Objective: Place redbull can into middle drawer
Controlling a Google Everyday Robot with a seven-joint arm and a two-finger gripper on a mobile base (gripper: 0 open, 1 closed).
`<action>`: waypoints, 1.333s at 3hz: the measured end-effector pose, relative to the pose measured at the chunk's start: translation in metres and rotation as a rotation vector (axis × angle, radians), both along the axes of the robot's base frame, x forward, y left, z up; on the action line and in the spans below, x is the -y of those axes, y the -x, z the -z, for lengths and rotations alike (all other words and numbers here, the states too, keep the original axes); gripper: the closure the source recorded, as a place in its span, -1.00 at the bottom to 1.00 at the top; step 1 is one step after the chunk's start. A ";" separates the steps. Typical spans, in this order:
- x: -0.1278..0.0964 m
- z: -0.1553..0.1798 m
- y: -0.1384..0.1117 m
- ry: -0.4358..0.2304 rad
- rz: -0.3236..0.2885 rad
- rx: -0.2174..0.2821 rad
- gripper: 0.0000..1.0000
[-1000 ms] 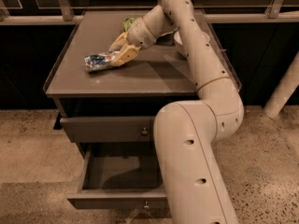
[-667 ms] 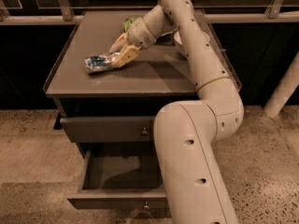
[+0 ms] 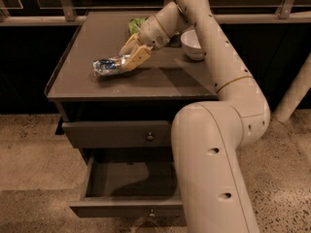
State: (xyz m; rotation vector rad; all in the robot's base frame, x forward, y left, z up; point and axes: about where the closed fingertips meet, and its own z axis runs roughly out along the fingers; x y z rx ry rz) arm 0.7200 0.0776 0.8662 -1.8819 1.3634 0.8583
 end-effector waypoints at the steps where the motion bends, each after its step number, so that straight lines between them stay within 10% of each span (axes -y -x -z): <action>1: 0.038 -0.047 0.016 -0.014 0.098 0.061 1.00; 3: 0.091 -0.194 0.100 -0.161 0.315 0.349 1.00; 4: 0.093 -0.195 0.112 -0.183 0.362 0.361 1.00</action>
Offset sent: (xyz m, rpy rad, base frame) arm -0.1923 -0.0656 -0.0066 -0.0180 -0.0259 -0.3186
